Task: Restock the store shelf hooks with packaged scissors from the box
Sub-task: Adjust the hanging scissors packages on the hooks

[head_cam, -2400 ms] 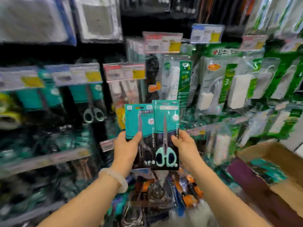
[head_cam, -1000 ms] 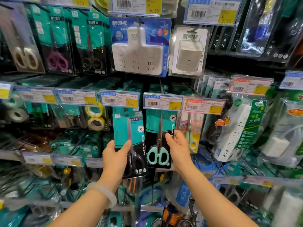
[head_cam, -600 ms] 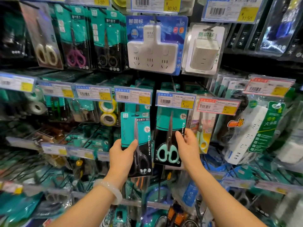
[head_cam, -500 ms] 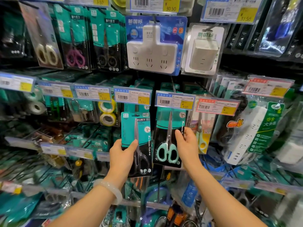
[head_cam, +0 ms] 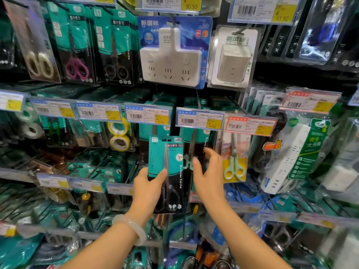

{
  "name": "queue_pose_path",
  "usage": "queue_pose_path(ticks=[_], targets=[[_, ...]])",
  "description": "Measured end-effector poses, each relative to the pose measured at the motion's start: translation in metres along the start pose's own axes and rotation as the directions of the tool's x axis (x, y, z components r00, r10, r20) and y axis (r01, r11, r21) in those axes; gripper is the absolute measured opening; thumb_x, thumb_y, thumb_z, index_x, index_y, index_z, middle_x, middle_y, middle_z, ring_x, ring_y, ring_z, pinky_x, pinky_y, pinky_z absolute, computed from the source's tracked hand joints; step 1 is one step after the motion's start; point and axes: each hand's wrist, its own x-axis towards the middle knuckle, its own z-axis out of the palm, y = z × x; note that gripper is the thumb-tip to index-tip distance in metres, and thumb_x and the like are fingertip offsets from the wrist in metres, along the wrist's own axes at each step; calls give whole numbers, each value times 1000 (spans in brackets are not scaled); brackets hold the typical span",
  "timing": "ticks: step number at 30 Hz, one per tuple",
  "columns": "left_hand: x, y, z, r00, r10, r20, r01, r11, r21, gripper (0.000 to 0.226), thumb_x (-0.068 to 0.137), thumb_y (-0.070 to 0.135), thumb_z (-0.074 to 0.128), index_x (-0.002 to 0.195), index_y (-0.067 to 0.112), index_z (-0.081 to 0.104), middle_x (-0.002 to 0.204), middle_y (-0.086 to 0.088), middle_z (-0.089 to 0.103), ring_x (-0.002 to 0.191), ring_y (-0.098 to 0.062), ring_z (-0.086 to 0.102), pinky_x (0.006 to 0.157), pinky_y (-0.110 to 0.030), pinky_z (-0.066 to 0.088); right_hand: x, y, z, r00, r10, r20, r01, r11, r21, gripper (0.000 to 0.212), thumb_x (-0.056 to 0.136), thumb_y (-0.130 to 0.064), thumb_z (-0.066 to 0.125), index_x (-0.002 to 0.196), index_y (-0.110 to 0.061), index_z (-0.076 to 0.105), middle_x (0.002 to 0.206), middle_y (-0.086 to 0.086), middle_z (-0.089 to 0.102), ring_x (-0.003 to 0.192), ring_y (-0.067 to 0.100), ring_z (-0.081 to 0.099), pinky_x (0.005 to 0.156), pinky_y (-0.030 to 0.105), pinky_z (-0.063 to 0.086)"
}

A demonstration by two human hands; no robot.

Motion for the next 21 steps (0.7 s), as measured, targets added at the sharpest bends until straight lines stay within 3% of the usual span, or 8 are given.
queue_pose_path(ticks=[3, 5, 7, 10, 13, 15, 17, 21], targets=[[-5, -2, 16, 999, 38, 26, -39, 998, 42, 14, 87, 13, 63, 99, 13, 56, 103, -5, 65, 94, -18, 62, 74, -25, 47, -8, -2, -7, 962, 78, 262, -112, 987, 117, 50, 90, -21, 59, 133, -23, 33, 100, -11, 54, 88, 9, 60, 81, 25, 52], [-10, 1, 26, 993, 107, 45, -109, 992, 65, 31, 87, 11, 63, 112, 13, 46, 107, -3, 61, 92, -10, 60, 70, -16, 44, -7, 3, -10, 941, 72, 330, -124, 982, 141, 58, 89, -14, 60, 135, -30, 29, 96, -16, 58, 83, 9, 64, 78, 30, 55], [-15, 5, 32, 978, 192, 76, -197, 978, 64, 54, 86, 8, 63, 130, 19, 34, 103, 5, 58, 88, 3, 56, 69, -8, 44, -5, 7, -14, 956, 41, 290, -98, 978, 186, 60, 88, -8, 60, 136, -30, 30, 98, -16, 61, 85, 3, 64, 77, 26, 56], [-16, 11, 36, 936, 315, 159, -329, 942, 68, 73, 87, 8, 63, 133, 46, 21, 119, 4, 57, 107, -1, 56, 82, -2, 42, -2, 10, -20, 981, -17, 194, -38, 961, 275, 61, 88, -4, 60, 135, -30, 33, 103, -5, 65, 92, 7, 65, 81, 31, 55], [-12, 23, 41, 876, 428, 224, -456, 885, 95, 73, 89, 12, 60, 126, 59, 19, 147, 11, 36, 133, -3, 38, 108, -24, 36, 6, 5, -28, 991, -60, 122, 14, 937, 348, 64, 88, -1, 59, 130, -41, 31, 97, -9, 64, 91, 2, 64, 78, 22, 53], [-5, 30, 45, 856, 469, 217, -498, 861, 103, 72, 89, 12, 61, 130, 54, 20, 150, 11, 32, 137, -4, 32, 113, -34, 32, 13, 1, -30, 993, -73, 97, 33, 932, 362, 67, 88, 1, 58, 126, -45, 28, 85, -15, 59, 81, -4, 62, 72, 15, 50], [3, 34, 50, 861, 469, 198, -495, 862, 106, 71, 88, 12, 62, 141, 38, 23, 150, 9, 32, 138, -6, 32, 114, -35, 31, 21, -2, -29, 993, -85, 86, 49, 932, 359, 68, 88, 1, 57, 130, -44, 27, 91, -13, 61, 85, -1, 63, 76, 17, 51], [11, 36, 52, 879, 425, 216, -457, 880, 127, 71, 89, 14, 60, 146, 27, 21, 141, 22, 26, 134, 3, 25, 108, -17, 23, 27, -3, -24, 988, -130, 83, 104, 959, 265, 58, 90, -3, 56, 136, -34, 36, 105, -28, 54, 79, 18, 58, 76, 27, 52]])
